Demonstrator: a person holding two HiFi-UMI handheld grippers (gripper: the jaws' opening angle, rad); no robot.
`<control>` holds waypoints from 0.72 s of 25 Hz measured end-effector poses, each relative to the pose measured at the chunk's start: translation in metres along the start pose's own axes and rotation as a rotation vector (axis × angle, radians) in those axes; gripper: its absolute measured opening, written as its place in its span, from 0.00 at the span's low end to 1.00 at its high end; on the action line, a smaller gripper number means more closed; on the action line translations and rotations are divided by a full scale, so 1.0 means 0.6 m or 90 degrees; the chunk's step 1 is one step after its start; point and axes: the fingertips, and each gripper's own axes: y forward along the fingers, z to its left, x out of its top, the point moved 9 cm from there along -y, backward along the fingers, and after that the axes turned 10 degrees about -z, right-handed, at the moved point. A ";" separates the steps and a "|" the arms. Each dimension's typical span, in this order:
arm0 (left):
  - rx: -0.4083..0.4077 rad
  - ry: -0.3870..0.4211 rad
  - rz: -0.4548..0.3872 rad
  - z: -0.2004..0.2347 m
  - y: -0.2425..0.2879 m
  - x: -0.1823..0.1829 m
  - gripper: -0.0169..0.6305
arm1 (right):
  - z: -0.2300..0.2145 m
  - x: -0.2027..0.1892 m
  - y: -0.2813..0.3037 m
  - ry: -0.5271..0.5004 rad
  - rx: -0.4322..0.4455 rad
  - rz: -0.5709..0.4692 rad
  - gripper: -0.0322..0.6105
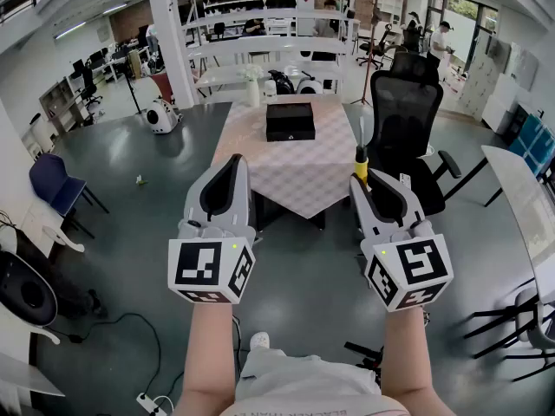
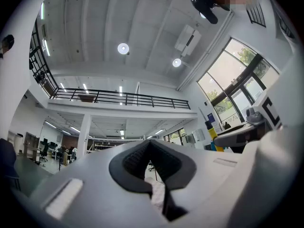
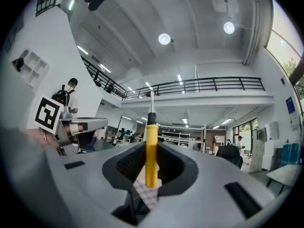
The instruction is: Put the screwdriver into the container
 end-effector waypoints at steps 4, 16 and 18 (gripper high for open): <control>0.004 0.000 0.002 -0.018 -0.001 -0.002 0.04 | -0.011 -0.004 -0.012 0.002 0.006 0.003 0.16; 0.013 0.001 0.013 -0.025 0.021 -0.038 0.04 | -0.043 -0.042 0.011 0.028 0.019 0.010 0.16; 0.013 0.002 0.011 -0.013 0.035 -0.051 0.04 | -0.048 -0.052 0.033 0.030 0.019 0.010 0.16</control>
